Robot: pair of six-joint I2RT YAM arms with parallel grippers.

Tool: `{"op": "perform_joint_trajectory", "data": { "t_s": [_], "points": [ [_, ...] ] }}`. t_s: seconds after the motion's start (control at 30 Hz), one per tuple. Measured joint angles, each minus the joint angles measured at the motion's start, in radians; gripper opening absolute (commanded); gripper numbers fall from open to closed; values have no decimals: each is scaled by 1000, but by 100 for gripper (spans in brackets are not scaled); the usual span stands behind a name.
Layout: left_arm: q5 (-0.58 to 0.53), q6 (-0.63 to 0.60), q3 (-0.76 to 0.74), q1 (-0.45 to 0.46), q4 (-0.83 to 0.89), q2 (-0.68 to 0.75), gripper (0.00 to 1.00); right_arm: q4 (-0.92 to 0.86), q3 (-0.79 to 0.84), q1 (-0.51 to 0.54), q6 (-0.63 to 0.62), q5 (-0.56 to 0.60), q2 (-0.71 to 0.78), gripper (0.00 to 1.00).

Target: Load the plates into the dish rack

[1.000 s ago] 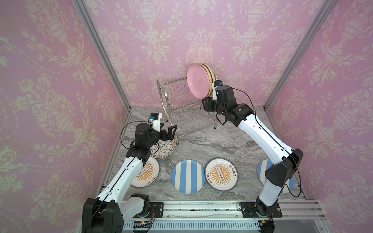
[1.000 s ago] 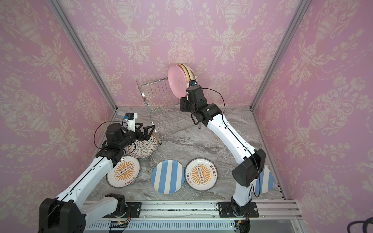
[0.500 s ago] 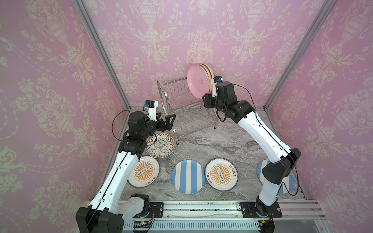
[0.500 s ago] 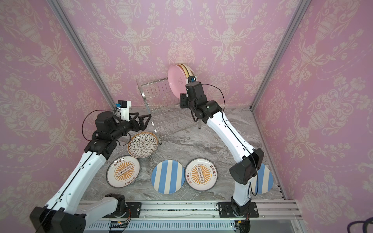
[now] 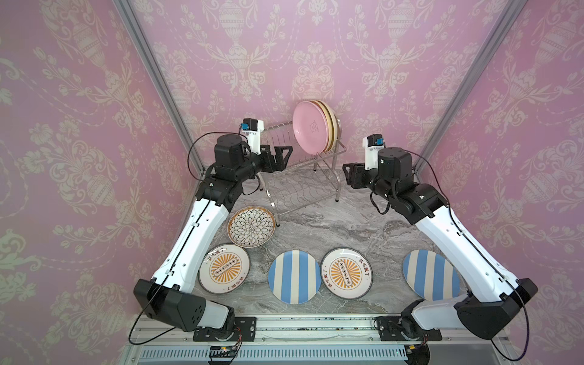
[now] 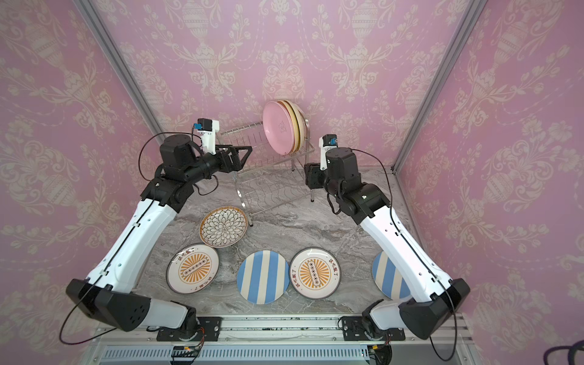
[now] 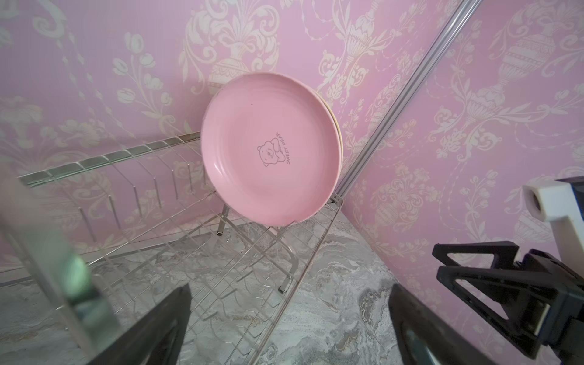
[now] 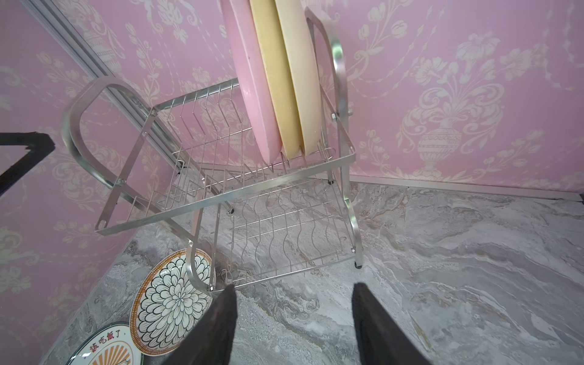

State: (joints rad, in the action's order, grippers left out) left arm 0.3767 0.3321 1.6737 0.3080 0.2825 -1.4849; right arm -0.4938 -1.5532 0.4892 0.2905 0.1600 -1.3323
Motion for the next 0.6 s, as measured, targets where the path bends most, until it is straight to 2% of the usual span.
{"op": "perform_joint_trajectory", "data": {
  "t_s": [0.17, 0.37, 0.6],
  "points": [
    [-90, 0, 166, 77, 15, -169, 99, 34, 147, -21, -3, -5, 108, 60],
    [-209, 35, 305, 72, 9, -338, 99, 41, 285, -50, -3, -16, 204, 62],
    [-253, 121, 539, 65, 3, -531, 99, 63, 335, -79, -2, -31, 256, 62]
  ]
}}
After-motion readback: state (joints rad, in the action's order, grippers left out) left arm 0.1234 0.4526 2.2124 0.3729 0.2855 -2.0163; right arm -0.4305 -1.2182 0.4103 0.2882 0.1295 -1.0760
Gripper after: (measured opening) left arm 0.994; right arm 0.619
